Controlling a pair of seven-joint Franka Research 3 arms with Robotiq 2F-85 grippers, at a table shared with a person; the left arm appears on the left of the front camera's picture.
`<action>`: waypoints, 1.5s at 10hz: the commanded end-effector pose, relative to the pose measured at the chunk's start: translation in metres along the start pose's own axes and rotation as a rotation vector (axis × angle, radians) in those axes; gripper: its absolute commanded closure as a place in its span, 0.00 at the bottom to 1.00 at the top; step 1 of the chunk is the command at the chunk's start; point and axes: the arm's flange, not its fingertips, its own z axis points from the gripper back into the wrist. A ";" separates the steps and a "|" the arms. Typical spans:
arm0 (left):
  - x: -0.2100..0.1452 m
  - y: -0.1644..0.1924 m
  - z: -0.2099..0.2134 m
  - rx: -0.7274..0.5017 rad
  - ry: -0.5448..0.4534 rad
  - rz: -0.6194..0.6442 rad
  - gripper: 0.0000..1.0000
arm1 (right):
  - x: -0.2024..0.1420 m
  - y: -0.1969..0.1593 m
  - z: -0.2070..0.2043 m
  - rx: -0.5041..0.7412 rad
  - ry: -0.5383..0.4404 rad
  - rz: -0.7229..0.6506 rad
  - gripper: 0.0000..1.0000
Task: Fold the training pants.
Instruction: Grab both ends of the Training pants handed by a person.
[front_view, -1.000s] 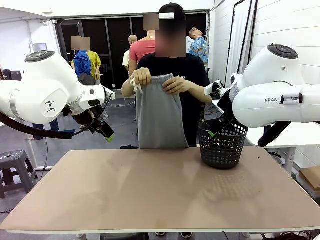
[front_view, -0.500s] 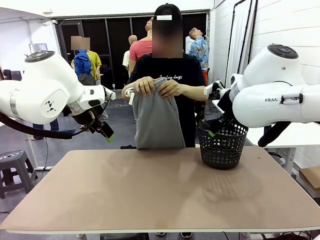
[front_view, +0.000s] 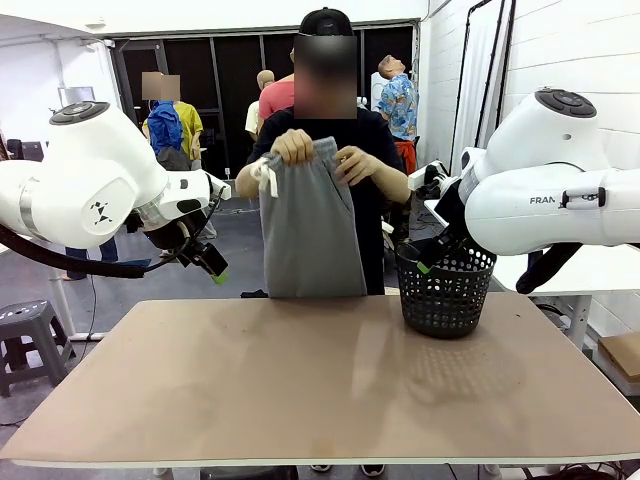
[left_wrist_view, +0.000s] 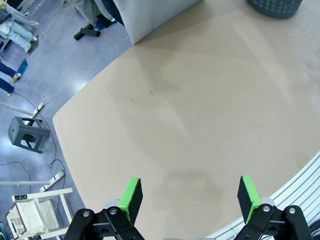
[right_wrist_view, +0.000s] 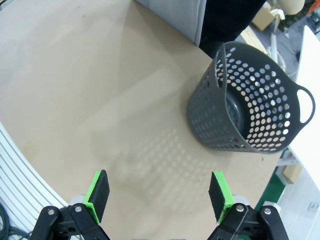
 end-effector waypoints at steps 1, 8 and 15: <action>0.000 -0.001 0.001 -0.002 -0.002 -0.004 0.00 | -0.001 0.000 -0.001 0.000 -0.001 0.000 0.00; 0.000 -0.001 0.001 -0.002 -0.002 -0.004 0.00 | -0.001 0.000 -0.001 0.000 -0.001 0.000 0.00; 0.000 -0.001 0.001 -0.002 -0.002 -0.004 0.00 | -0.001 0.000 -0.001 0.000 -0.001 0.000 0.00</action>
